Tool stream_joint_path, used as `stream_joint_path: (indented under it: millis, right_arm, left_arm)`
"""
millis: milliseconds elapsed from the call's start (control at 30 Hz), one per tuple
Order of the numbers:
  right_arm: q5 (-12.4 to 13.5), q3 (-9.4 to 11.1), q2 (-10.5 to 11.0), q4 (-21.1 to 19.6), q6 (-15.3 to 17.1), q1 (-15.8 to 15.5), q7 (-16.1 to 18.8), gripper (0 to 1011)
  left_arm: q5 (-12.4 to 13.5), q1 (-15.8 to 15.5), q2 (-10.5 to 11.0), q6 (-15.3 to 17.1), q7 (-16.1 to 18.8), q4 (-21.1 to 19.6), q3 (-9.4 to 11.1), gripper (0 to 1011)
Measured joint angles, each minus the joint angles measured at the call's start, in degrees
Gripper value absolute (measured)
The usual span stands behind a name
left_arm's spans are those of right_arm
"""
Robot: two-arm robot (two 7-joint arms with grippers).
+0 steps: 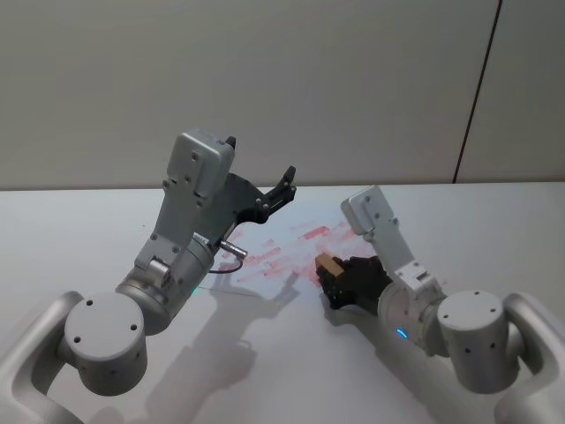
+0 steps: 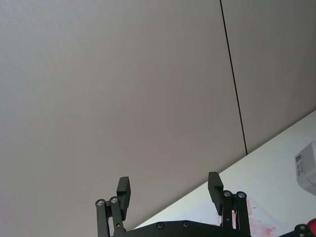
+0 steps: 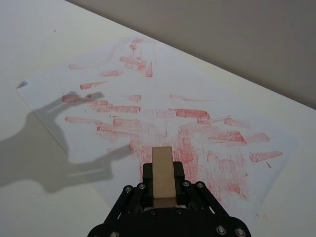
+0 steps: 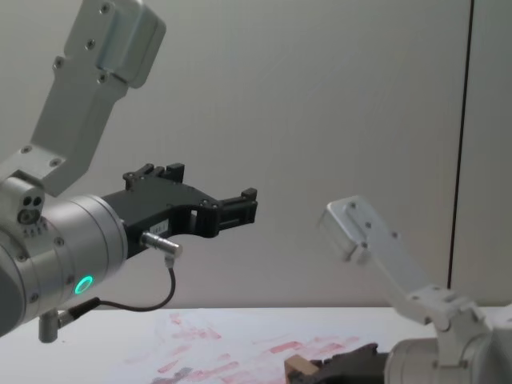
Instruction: Use the one hand to pick up the stamp and affix it onto the A4 paper.
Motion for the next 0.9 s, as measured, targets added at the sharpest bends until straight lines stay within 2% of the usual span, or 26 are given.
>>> stream_joint_path:
  millis: [500,700,900]
  right_arm:
    - [-0.05,-0.49,-1.12,2.6,-0.29,0.75,-1.97,220]
    - [1.21,0.05,-1.07,2.51,-0.8,0.7,-3.01,220]
    - [3.74,1.14,-0.52,-0.34,-0.99,0.34,-3.91,221]
  left_arm:
    - [0.0,0.0,0.0,0.0,0.0,0.0,0.0,1002]
    - [0.0,0.0,0.0,0.0,0.0,0.0,0.0,1001]
    - [0.0,0.0,0.0,0.0,0.0,0.0,0.0,1001]
